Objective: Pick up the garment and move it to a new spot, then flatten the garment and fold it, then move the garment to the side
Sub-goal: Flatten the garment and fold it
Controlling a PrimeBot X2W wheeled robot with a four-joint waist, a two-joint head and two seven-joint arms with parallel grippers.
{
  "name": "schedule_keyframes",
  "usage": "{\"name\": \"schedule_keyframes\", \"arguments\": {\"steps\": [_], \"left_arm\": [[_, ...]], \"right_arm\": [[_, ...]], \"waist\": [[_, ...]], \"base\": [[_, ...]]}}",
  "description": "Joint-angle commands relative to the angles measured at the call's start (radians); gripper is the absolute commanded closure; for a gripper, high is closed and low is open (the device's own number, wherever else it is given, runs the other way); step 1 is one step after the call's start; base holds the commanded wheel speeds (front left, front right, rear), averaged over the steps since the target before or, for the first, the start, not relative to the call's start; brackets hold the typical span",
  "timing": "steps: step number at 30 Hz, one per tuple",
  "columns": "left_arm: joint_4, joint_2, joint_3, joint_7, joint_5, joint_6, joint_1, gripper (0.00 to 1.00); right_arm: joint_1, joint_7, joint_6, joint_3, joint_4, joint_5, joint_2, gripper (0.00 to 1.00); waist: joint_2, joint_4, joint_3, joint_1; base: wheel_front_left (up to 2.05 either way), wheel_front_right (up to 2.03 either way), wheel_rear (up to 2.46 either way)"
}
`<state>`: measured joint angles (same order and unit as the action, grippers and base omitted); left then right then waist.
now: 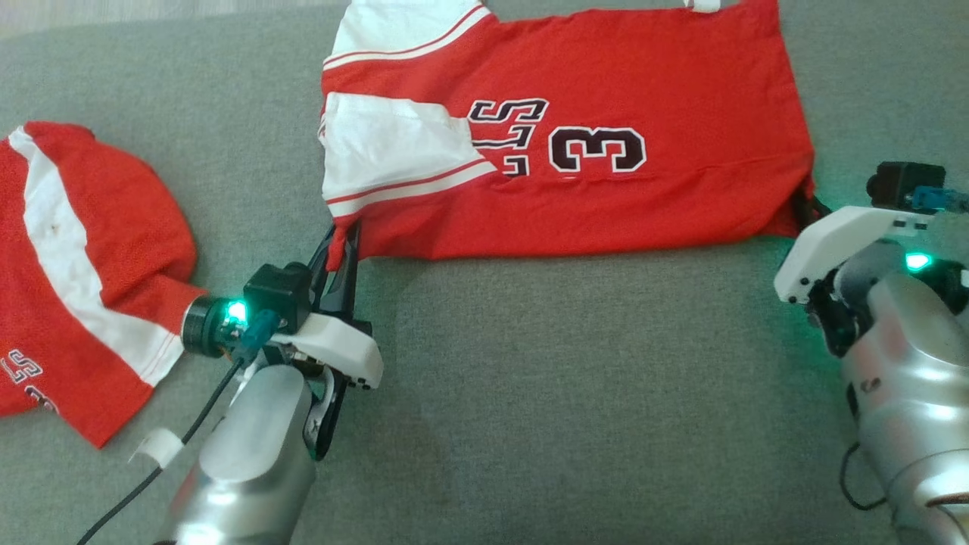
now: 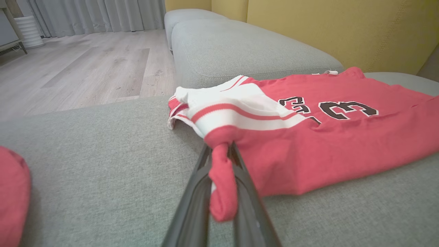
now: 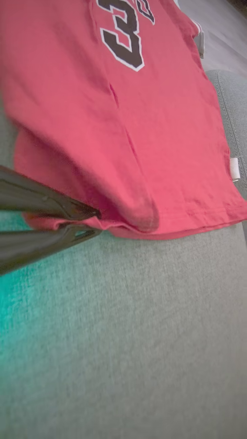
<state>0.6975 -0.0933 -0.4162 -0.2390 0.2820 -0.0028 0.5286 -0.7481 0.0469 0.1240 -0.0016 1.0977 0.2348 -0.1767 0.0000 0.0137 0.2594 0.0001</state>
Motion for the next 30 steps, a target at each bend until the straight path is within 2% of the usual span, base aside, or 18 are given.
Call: {"name": "schedule_keyframes", "arguments": {"steps": [1,11,20,26,30], "left_arm": [[-0.022,-0.025,0.031,-0.004,0.006,0.006,0.031,1.0],[-0.002,-0.048,0.032,-0.003,0.025,0.004,-0.013,1.0],[-0.018,-0.066,0.016,0.023,0.046,-0.009,-0.117,1.0],[-0.095,-0.089,-0.009,0.072,0.056,-0.014,-0.229,1.0],[-0.169,-0.099,-0.021,0.105,0.06,0.001,-0.298,1.0]], "right_arm": [[-0.017,-0.011,0.007,0.025,-0.017,-0.001,-0.019,1.0],[0.023,0.024,0.007,0.109,-0.038,0.088,-0.094,1.0],[0.146,0.075,0.007,0.156,-0.091,0.17,-0.11,1.0],[0.267,0.112,0.007,0.175,-0.18,0.212,-0.131,1.0],[0.346,0.136,0.007,0.164,-0.258,0.228,-0.146,1.0]], "waist": [[0.0,-0.007,-0.012,-0.0001],[0.0,-0.028,-0.112,-0.0001],[0.0,-0.034,-0.23,-0.0001],[0.0,-0.048,-0.285,-0.0001],[0.0,-0.061,-0.295,-0.0001]], "base": [[0.0,0.0,0.0],[0.0,0.0,0.0],[0.0,0.0,0.0],[0.0,0.0,0.0],[0.0,0.0,0.0]]}}
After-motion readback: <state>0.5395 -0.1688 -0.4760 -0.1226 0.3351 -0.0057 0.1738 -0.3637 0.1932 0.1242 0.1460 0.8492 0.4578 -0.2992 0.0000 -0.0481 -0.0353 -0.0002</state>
